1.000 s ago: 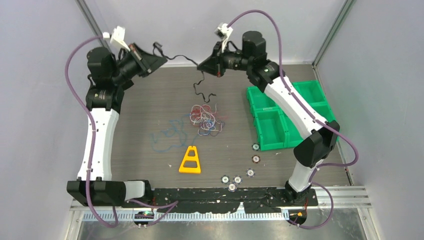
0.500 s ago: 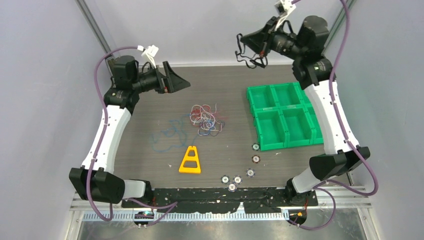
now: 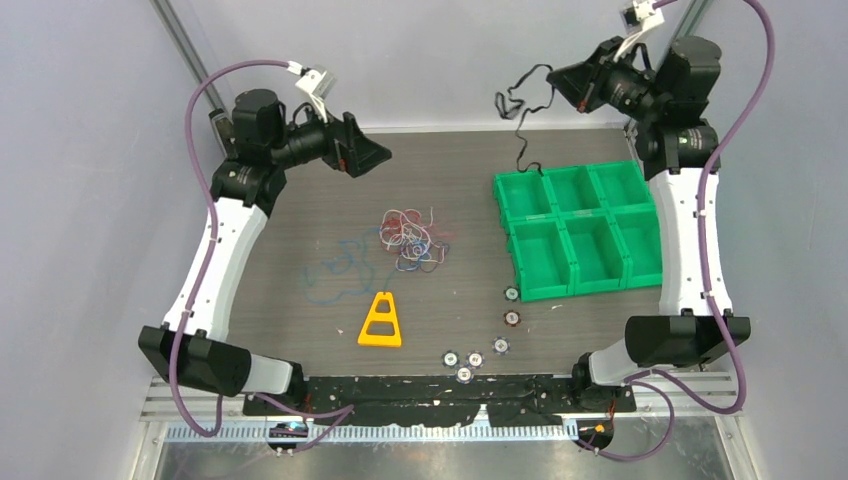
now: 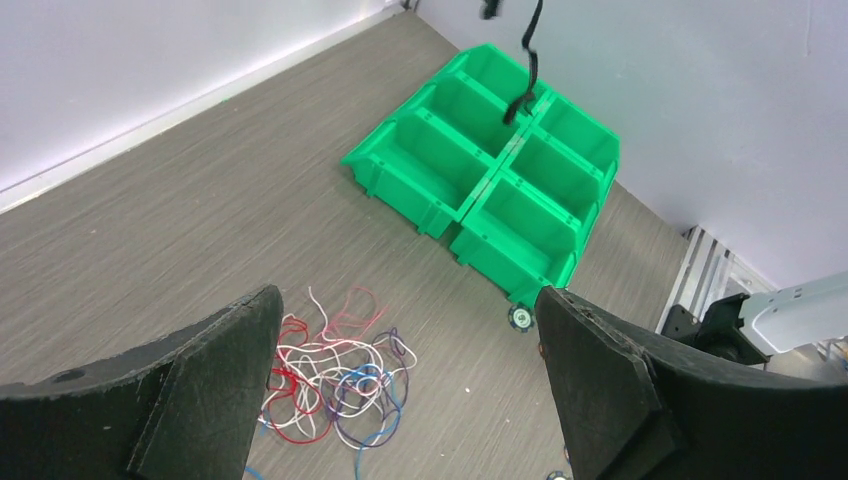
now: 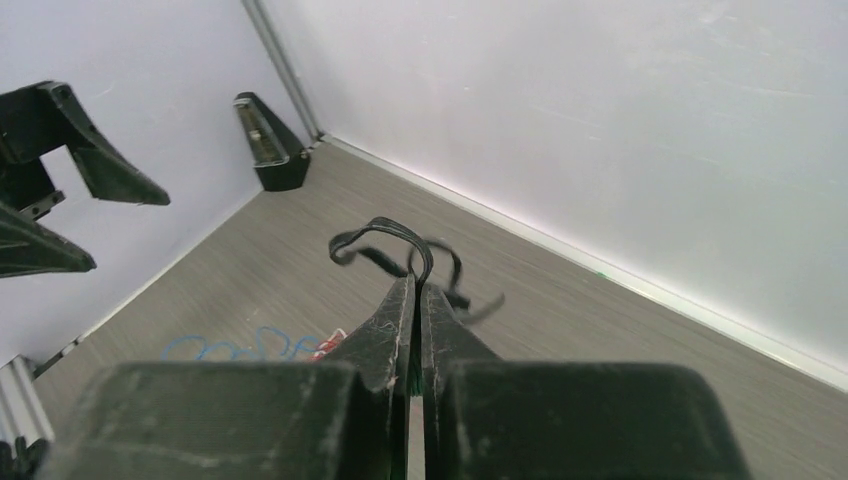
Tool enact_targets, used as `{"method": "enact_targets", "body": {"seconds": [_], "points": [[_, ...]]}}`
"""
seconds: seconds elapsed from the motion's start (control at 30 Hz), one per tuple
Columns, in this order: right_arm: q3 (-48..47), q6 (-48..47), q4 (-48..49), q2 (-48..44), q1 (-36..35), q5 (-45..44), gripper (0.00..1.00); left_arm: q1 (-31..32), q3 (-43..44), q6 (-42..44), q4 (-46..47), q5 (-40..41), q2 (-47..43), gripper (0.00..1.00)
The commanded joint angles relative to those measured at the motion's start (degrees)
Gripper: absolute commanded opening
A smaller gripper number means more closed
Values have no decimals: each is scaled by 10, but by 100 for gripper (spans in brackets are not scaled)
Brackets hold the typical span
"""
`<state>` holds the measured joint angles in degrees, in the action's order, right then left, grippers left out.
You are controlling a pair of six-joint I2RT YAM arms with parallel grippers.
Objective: Untangle the cables
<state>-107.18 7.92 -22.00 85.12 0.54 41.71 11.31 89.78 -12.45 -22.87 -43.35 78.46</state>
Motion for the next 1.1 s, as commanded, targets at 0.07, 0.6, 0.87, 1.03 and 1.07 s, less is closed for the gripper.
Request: {"method": "enact_targets", "body": {"seconds": [0.07,0.6,0.87,1.03,1.07], "points": [[-2,4,7,8,80,27,5,16,33,25,22,14,36,99],[-81,-27,40,161,229,3,5,38,61,40,24,18,100,99],[-50,-62,78,208,266,-31,5,37,84,57,-5,19,123,100],[24,-106,76,207,297,-34,5,37,90,52,-7,19,132,99],[35,-122,73,202,305,-34,5,37,91,50,-7,18,134,100]]}}
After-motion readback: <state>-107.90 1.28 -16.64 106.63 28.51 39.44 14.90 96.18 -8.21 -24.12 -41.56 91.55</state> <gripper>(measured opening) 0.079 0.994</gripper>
